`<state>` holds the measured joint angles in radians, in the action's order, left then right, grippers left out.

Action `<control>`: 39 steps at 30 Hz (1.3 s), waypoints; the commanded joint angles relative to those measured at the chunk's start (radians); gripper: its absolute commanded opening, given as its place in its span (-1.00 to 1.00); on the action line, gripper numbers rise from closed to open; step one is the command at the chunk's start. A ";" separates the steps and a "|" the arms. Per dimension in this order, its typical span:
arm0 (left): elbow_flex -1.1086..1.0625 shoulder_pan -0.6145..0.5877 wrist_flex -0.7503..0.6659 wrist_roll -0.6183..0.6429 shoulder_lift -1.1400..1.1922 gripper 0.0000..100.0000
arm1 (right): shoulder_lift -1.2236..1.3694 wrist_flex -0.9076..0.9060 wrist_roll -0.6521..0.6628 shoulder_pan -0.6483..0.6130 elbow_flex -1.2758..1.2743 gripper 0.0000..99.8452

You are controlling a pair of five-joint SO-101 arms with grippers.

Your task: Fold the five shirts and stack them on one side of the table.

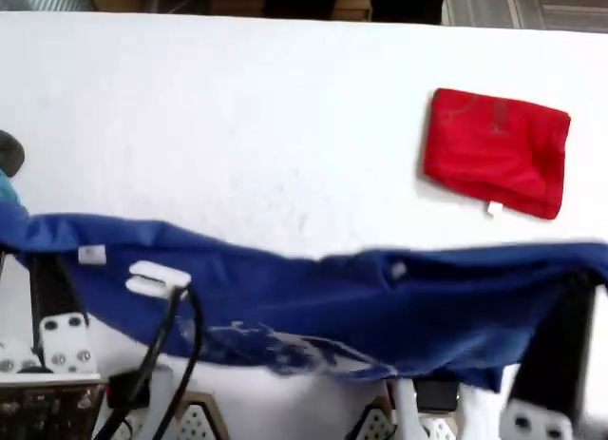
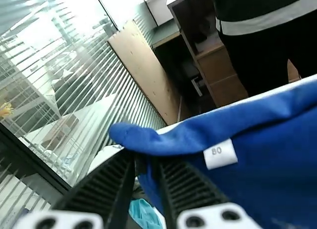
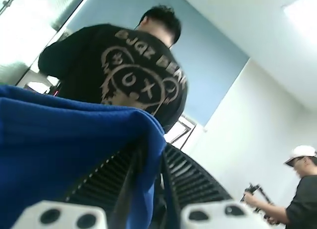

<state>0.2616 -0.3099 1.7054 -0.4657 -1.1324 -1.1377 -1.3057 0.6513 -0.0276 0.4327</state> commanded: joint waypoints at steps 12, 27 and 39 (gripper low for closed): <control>-0.203 -0.011 -0.365 0.006 0.394 -0.95 | 0.229 0.311 -0.011 -0.013 -0.453 -0.96; -0.259 0.058 -0.718 0.005 0.870 -0.95 | 0.716 0.786 -0.002 -0.013 -0.637 -0.96; -0.008 0.081 -0.583 -0.080 1.306 -0.95 | 1.155 0.561 -0.008 -0.013 -0.342 -0.96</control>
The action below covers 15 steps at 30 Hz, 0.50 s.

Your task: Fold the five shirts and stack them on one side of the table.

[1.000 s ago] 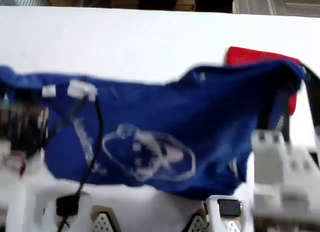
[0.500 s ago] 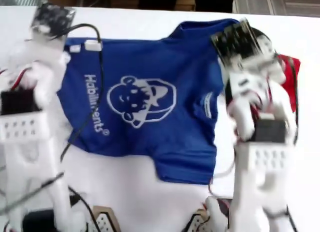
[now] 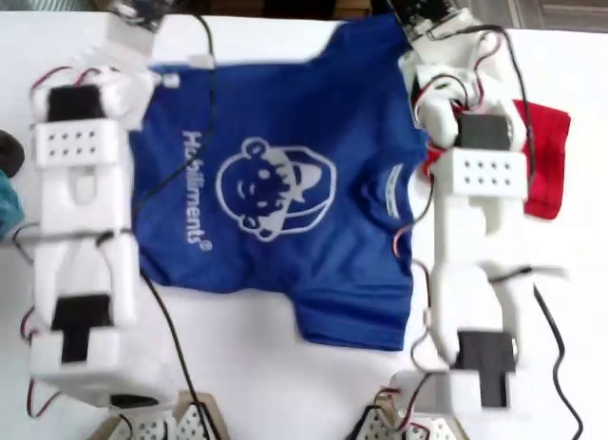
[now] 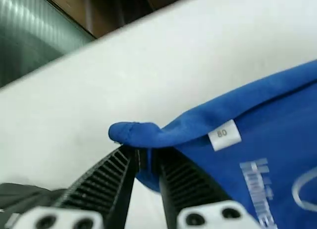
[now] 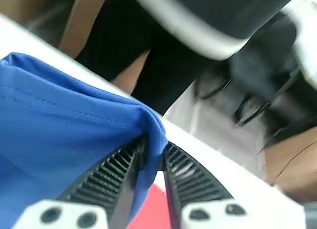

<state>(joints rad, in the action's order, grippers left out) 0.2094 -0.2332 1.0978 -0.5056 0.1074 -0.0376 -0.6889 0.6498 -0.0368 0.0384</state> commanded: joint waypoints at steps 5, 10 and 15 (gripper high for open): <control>0.050 0.000 0.038 -0.048 0.189 -0.95 | 0.151 -0.108 -0.008 -0.008 0.052 -0.96; 0.050 0.005 0.044 -0.048 0.222 -0.95 | 0.200 -0.151 -0.005 -0.030 0.055 -0.96; 0.071 0.000 0.104 -0.049 0.199 -0.95 | 0.186 -0.163 -0.006 -0.038 0.058 -0.96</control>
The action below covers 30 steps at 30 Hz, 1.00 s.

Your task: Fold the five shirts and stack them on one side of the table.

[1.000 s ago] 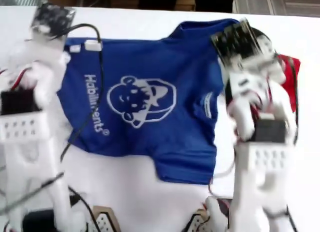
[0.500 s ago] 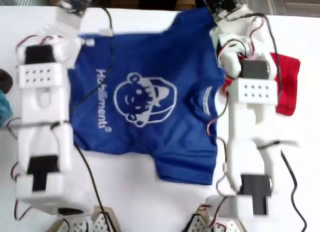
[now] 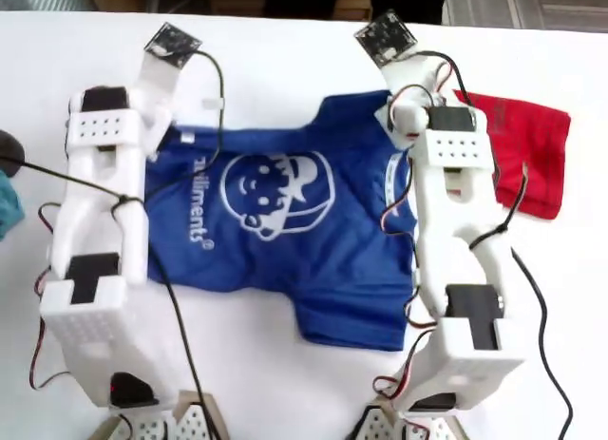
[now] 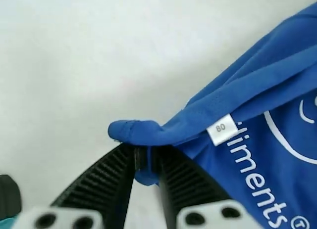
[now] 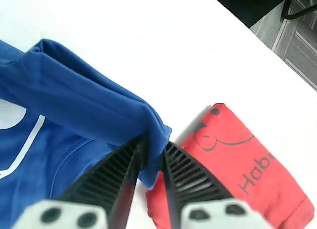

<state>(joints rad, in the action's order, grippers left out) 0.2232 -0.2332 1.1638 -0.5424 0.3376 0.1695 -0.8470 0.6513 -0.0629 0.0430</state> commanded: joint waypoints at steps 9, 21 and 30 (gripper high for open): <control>0.058 -0.012 0.238 -0.026 -0.034 -0.95 | -0.056 -0.216 -0.011 -0.010 0.044 -0.96; -0.036 -0.092 0.542 -0.127 -0.055 -0.95 | -0.504 -0.248 -0.003 -0.015 -0.514 -0.96; -0.231 -0.109 0.512 -0.173 -0.049 -0.95 | -0.814 -0.082 -0.009 -0.008 -0.956 -0.96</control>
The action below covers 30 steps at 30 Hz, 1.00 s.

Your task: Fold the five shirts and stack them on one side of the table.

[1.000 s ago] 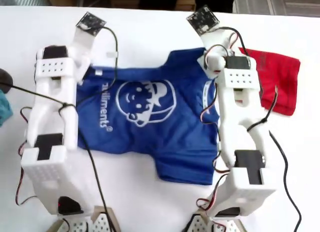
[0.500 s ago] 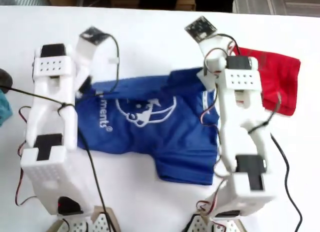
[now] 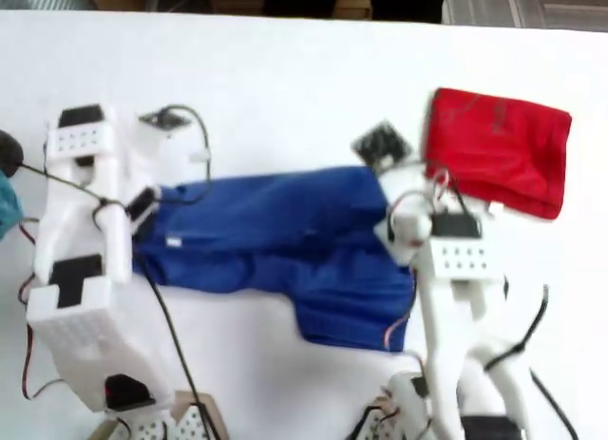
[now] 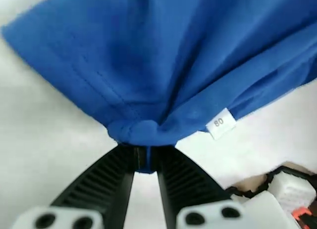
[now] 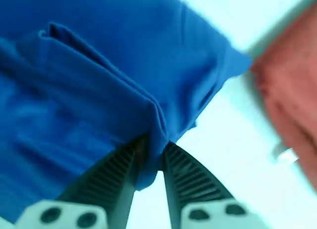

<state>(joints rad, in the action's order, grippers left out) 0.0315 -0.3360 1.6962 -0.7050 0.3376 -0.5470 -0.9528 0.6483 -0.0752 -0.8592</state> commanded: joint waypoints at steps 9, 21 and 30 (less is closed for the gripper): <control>-0.240 -0.012 -0.144 -0.012 -0.057 -0.95 | -0.176 -0.022 0.002 0.010 -0.158 -0.96; -0.120 -0.011 -0.057 -0.005 -0.057 -0.95 | -0.469 -0.202 0.003 0.007 -0.167 -0.96; -0.194 -0.006 -0.259 -0.003 -0.046 -0.95 | -0.475 -0.148 0.005 0.007 -0.334 -0.96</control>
<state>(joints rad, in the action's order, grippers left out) -0.1465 -0.3360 1.4998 -0.7066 0.3314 -0.9966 -1.1293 0.6513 -0.0752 -1.1676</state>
